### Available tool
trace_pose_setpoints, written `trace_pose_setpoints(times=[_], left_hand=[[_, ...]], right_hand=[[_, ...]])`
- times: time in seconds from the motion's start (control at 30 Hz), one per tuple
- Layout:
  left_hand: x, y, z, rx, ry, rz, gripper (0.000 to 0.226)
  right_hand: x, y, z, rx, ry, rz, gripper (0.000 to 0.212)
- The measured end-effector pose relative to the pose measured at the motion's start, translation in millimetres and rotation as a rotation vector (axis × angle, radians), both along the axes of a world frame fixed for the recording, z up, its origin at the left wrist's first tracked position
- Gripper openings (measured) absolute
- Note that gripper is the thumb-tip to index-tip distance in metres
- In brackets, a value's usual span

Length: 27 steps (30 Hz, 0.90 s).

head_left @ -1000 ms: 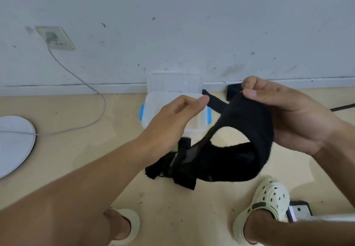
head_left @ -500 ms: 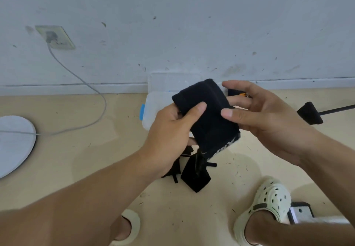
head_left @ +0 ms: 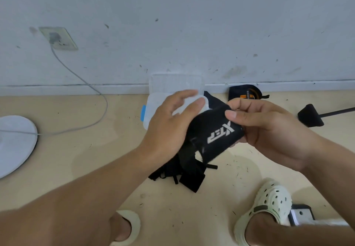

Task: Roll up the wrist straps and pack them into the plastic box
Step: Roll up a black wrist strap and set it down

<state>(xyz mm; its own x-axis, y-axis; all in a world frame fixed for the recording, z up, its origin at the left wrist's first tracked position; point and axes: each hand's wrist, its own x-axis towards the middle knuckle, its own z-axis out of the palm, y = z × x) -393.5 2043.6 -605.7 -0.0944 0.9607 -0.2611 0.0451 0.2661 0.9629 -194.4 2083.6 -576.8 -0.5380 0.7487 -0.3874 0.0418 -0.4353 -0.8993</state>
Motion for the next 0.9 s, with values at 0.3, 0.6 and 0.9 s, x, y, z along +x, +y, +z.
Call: trace_pose_setpoints(times=[0.3, 0.6, 0.9], left_hand=[[10, -14, 6, 0.208, 0.128, -0.215, 0.04], [13, -8, 3, 0.136, 0.1, -0.194, 0.014], [15, -9, 4, 0.084, 0.07, -0.292, 0.008]], right_hand=[[-1, -4, -1, -0.057, -0.009, -0.232, 0.028], [9, -2, 3, 0.414, -0.3, -0.033, 0.046], [12, -4, -10, 0.603, -0.406, 0.017, 0.042]])
